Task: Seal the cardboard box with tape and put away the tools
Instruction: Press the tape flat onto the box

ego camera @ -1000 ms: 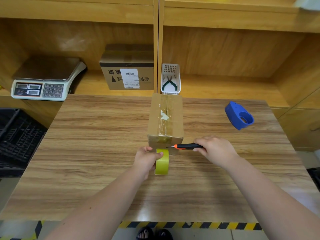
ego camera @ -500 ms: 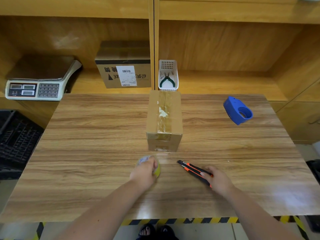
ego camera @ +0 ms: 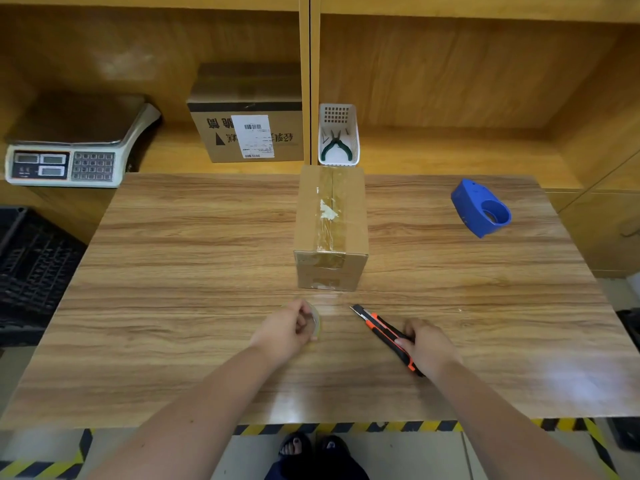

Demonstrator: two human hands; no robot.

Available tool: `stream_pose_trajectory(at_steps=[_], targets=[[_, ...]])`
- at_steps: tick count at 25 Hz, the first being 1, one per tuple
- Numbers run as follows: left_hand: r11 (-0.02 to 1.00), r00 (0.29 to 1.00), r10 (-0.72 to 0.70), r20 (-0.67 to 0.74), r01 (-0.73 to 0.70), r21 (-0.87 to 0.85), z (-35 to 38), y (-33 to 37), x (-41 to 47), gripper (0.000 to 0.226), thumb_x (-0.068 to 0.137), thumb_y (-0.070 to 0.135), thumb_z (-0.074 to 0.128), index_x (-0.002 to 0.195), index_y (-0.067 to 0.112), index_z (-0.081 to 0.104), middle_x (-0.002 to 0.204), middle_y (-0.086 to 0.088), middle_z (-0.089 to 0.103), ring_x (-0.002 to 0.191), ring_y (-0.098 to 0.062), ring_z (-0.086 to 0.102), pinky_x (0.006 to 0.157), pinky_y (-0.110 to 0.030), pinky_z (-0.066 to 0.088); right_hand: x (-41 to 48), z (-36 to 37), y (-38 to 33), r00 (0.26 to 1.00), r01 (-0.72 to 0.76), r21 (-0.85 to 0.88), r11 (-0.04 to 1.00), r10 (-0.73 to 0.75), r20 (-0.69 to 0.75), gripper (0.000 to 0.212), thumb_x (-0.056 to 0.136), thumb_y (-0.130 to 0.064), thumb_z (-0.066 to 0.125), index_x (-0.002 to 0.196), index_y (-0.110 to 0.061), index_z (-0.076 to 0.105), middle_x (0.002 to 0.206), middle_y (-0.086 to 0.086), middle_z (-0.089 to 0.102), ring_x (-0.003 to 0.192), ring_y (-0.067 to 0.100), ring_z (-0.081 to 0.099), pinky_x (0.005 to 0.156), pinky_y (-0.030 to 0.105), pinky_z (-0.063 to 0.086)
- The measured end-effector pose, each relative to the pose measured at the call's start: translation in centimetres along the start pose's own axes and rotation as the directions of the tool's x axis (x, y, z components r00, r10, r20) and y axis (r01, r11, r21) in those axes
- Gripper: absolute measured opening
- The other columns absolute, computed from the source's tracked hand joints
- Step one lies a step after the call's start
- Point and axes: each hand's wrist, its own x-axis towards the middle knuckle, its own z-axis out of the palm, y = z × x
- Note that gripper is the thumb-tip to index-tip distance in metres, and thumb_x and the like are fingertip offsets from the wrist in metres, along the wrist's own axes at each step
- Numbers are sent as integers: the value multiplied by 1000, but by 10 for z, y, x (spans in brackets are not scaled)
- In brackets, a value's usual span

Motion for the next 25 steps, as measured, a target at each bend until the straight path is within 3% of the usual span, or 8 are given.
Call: stream_pose_trajectory(at_steps=[2, 4, 6, 8, 11, 15, 22, 25], targets=[[994, 994, -33, -107, 21, -103, -14, 0, 1, 44, 73, 28, 79, 104, 30, 48, 94, 8, 59, 91, -13, 61, 85, -28, 49, 1, -9, -7, 999, 9, 22, 1000, -8, -40, 23, 87, -35, 62, 100, -17, 57, 104, 8, 63, 88, 24, 55, 71, 30, 44], [983, 974, -44, -222, 3, -182, -31, 3, 2, 56, 71, 30, 82, 116, 27, 49, 105, 8, 59, 101, -12, 59, 88, -25, 46, 2, -25, -22, 992, 37, 155, 987, -18, -121, 35, 86, -35, 63, 116, -18, 55, 115, 5, 62, 102, 22, 58, 82, 31, 48], [977, 954, -20, -299, -45, -210, -48, 12, 4, 74, 69, 31, 83, 131, 25, 44, 122, 6, 55, 111, -13, 55, 95, -30, 45, 3, -47, -47, 970, 143, 287, 947, -77, -230, 42, 86, -35, 63, 125, -23, 51, 121, 0, 58, 110, 17, 55, 93, 35, 49], [968, 943, 26, -333, -107, -227, -59, 27, 7, 85, 67, 31, 84, 138, 30, 37, 132, 5, 49, 117, -13, 51, 99, -38, 47, 3, -70, -76, 928, 282, 317, 906, -173, -331, 44, 85, -36, 64, 126, -28, 49, 124, -3, 55, 113, 14, 52, 94, 38, 49], [965, 934, 95, -346, -171, -198, -64, 45, 13, 89, 67, 31, 84, 141, 31, 34, 139, 5, 46, 125, -12, 46, 102, -43, 46, 2, -89, -108, 883, 402, 277, 873, -288, -371, 43, 85, -37, 64, 125, -31, 50, 128, -4, 51, 119, 15, 47, 95, 39, 48], [971, 924, 142, -355, -200, -130, -63, 52, 16, 82, 70, 28, 82, 139, 29, 37, 137, 3, 44, 126, -12, 42, 101, -44, 46, 3, -89, -120, 870, 438, 196, 877, -359, -338, 46, 84, -38, 64, 128, -28, 51, 136, -4, 47, 129, 15, 38, 102, 36, 37], [970, 901, 219, -376, -241, -12, -71, 62, 19, 81, 72, 30, 80, 140, 25, 38, 140, 1, 44, 133, -17, 38, 109, -30, 32, 5, -88, -129, 839, 473, 94, 876, -416, -351, 49, 84, -38, 64, 130, -24, 51, 136, -4, 47, 128, 15, 35, 102, 31, 33], [969, 895, 237, -378, -248, 22, -76, 68, 24, 81, 72, 37, 79, 141, 25, 38, 145, 1, 41, 136, -19, 34, 109, -30, 28, 7, -89, -133, 820, 496, 73, 865, -439, -366, 48, 84, -35, 66, 129, -22, 53, 133, -2, 50, 124, 17, 38, 105, 34, 33]])
